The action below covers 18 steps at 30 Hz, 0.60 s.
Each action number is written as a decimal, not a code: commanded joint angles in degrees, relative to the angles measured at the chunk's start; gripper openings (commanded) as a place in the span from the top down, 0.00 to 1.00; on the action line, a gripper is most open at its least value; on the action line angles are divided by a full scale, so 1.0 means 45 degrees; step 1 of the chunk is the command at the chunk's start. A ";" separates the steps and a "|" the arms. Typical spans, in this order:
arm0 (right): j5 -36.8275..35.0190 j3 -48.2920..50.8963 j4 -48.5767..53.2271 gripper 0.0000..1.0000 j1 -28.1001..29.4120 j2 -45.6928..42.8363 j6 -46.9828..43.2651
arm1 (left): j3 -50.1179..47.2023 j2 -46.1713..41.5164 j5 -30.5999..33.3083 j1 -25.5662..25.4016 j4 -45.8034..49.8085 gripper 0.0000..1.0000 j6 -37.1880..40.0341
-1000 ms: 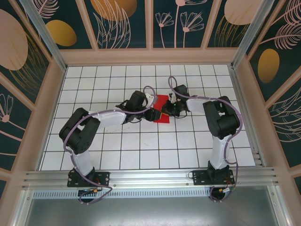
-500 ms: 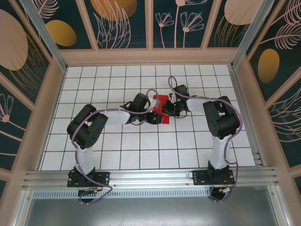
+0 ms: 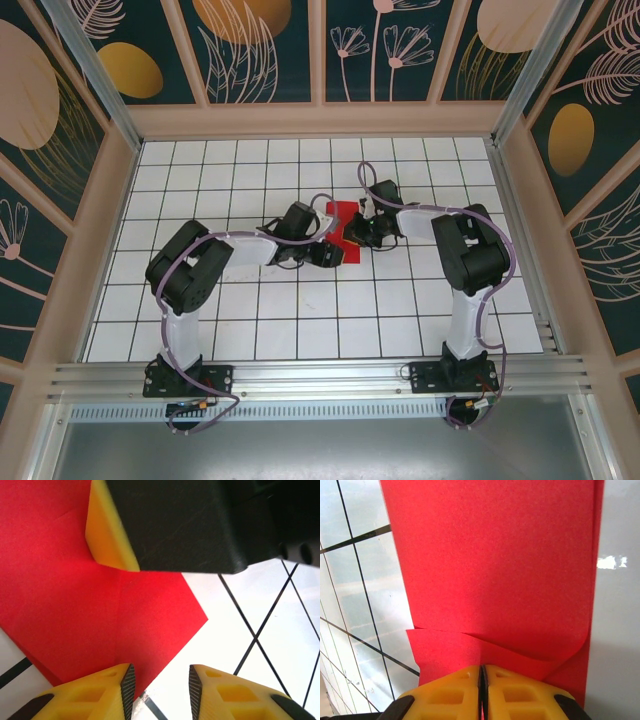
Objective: Fold a paper plane with a square sheet of paper (fold left side to right side)
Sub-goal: Fold the triangle a second time at the center of the table.
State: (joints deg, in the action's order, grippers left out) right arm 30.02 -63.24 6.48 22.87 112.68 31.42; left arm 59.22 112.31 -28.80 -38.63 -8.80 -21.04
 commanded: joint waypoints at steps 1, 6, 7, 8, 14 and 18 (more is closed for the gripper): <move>-0.1017 0.0416 0.1450 0.87 -0.0129 0.0492 -0.0341 | -0.0300 0.0315 0.0254 -0.0028 0.0197 0.64 0.0317; -0.1060 0.0418 0.1494 0.87 -0.0140 0.0480 -0.0361 | -0.0571 0.0226 0.0645 -0.0019 0.0314 0.65 0.0377; -0.1066 0.0421 0.1503 0.87 -0.0127 0.0483 -0.0361 | -0.0633 0.0171 0.0710 -0.0011 0.0314 0.65 0.0364; -0.1095 0.0421 0.1510 0.87 -0.0126 0.0473 -0.0372 | -0.0696 0.0144 0.0754 -0.0025 0.0349 0.65 0.0366; -0.1173 0.0421 0.1646 0.86 -0.0160 0.0481 -0.0459 | -0.1554 -0.0417 0.0801 -0.0025 0.0329 0.66 0.0236; -0.1105 0.0402 0.1609 0.86 -0.0158 0.0461 -0.0478 | -0.1993 -0.1002 0.0463 -0.0025 0.0395 0.69 0.0132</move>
State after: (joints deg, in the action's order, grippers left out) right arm 30.02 -63.24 6.61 22.87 112.68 30.52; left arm 53.08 109.25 -26.57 -38.68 -12.78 -20.45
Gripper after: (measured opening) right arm 0.134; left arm 0.318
